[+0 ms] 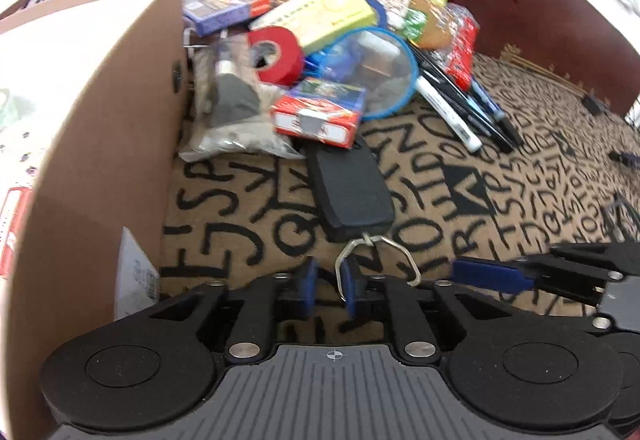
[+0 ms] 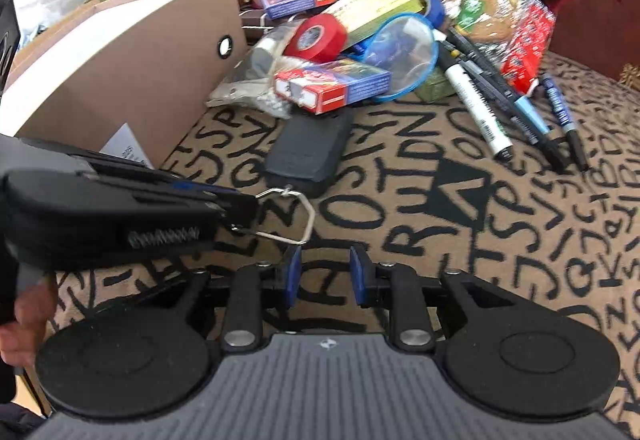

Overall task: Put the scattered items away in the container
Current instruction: 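Lift the scale with the left tool while the right tool grasps its hook ring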

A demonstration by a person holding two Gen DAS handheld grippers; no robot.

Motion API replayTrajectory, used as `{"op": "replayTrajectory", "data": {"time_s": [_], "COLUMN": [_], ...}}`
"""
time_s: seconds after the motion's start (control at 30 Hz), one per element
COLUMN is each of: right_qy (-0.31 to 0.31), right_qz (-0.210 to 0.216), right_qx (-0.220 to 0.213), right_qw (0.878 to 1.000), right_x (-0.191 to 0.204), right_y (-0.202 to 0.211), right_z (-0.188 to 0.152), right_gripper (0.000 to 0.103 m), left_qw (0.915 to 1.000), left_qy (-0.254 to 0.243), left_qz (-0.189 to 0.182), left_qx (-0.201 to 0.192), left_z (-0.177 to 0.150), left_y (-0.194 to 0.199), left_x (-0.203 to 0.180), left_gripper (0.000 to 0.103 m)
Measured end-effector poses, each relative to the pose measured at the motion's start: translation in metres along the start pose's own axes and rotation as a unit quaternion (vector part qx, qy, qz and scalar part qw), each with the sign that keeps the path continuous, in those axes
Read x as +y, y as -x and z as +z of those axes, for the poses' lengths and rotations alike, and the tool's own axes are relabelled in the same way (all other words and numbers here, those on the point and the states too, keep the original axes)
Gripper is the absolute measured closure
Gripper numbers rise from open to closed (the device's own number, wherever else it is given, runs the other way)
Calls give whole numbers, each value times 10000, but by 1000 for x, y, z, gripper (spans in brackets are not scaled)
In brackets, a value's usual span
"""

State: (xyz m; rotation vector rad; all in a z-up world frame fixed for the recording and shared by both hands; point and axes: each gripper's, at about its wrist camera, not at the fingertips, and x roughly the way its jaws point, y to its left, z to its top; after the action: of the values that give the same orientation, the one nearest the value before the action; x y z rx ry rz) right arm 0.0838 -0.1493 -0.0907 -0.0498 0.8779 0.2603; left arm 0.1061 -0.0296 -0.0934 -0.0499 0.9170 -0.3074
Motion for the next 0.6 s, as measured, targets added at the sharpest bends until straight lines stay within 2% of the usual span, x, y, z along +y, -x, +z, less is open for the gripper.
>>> {"op": "replayTrajectory", "data": {"time_s": [0.13, 0.23, 0.4, 0.43, 0.5, 0.53, 0.57, 0.6], "right_qy": [-147, -100, -47, -23, 80, 148, 177, 183], "right_qz": [-17, 26, 168, 150, 92, 119, 179, 220], "right_qx": [-176, -127, -13, 22, 41, 41, 62, 100], "right_qw": [9997, 9999, 9998, 9999, 9999, 9998, 9997, 9995], "right_x": [-8, -5, 3, 5, 7, 8, 8, 7], "right_y": [5, -2, -17, -21, -23, -22, -21, -20], "right_z": [7, 10, 12, 13, 12, 11, 10, 8], "right_gripper": [73, 72, 73, 73, 83, 89, 96, 96], "left_qw": [9999, 10000, 9998, 9998, 9997, 9995, 9992, 9989], "left_qy": [51, -37, 88, 78, 2, -27, -36, -39], "left_qz": [-101, -58, -145, -148, -183, -239, -299, -367], "left_qx": [-70, -26, 100, 130, 166, 213, 267, 304], "left_z": [8, 13, 17, 16, 14, 13, 11, 8], "left_y": [2, -4, -13, -14, -15, -16, -16, -16], "left_x": [2, 2, 7, 7, 6, 6, 5, 4], "left_gripper": [49, 47, 48, 50, 63, 80, 84, 87]}}
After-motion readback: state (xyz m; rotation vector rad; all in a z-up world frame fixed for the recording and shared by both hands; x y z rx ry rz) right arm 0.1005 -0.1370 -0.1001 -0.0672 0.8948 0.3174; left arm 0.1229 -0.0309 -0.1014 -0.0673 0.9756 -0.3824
